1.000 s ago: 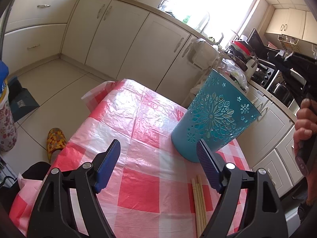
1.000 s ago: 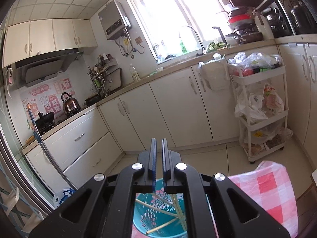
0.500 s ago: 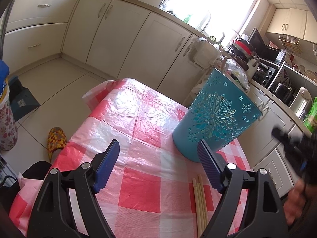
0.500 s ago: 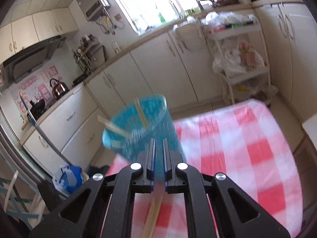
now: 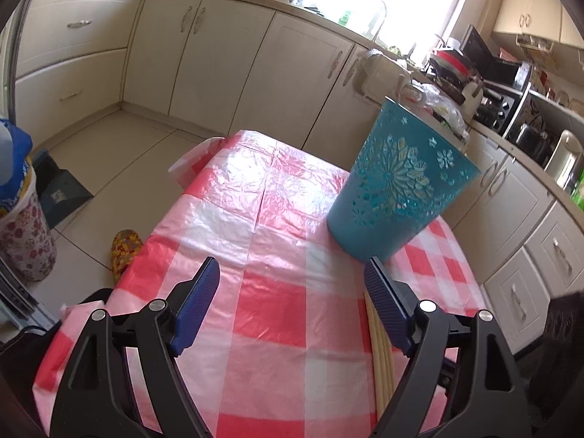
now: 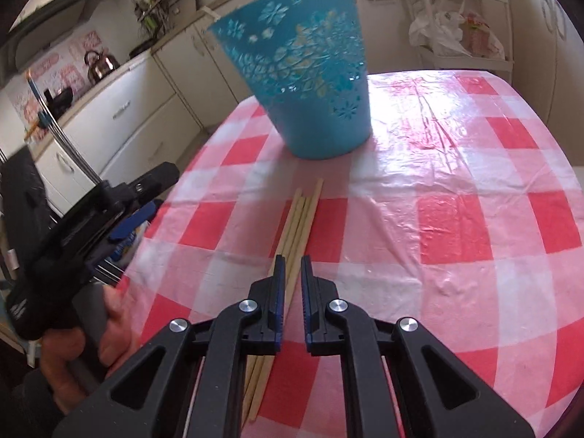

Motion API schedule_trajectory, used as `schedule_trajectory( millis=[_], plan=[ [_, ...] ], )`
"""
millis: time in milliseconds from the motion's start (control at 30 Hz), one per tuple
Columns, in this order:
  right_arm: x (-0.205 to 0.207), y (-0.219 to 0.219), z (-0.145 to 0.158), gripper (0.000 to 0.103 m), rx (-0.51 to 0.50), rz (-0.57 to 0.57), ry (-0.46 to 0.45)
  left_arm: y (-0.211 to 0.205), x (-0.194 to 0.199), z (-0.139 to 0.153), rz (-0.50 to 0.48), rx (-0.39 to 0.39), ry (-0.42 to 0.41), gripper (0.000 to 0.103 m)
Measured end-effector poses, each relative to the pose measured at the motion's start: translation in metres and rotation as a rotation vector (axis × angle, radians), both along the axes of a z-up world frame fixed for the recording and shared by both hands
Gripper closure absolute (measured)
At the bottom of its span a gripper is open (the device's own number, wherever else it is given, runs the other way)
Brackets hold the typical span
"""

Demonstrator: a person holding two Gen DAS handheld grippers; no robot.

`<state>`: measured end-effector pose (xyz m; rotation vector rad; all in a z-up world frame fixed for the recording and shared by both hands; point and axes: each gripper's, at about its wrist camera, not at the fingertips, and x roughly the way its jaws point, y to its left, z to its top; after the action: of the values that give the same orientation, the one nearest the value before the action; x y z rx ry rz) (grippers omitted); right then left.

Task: Organize utensils
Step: 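Lower the right tool to the loose sticks and close it on one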

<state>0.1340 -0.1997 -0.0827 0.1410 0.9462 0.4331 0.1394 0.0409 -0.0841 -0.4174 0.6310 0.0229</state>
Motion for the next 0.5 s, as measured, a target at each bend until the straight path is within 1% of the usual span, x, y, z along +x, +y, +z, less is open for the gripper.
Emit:
schedule_trajectory(
  millis=[33,200,433,500],
  plan=[
    [0.003,0.006,-0.001,0.094,-0.034,0.005,0.0,0.0,-0.003,0.001,0.001,0.007,0.004,0.026],
    [0.004,0.025,-0.012,0.093,-0.139,0.041,-0.001,0.005,-0.011,0.002,0.015,0.017,0.03,0.025],
    [-0.001,0.019,-0.011,0.094,-0.168,0.034,-0.011,0.002,-0.017,0.002,0.01,0.055,0.035,0.024],
    [-0.001,0.014,-0.012,0.094,-0.174,0.026,-0.001,0.0,-0.018,0.002,0.003,0.064,0.035,0.024]
  ],
)
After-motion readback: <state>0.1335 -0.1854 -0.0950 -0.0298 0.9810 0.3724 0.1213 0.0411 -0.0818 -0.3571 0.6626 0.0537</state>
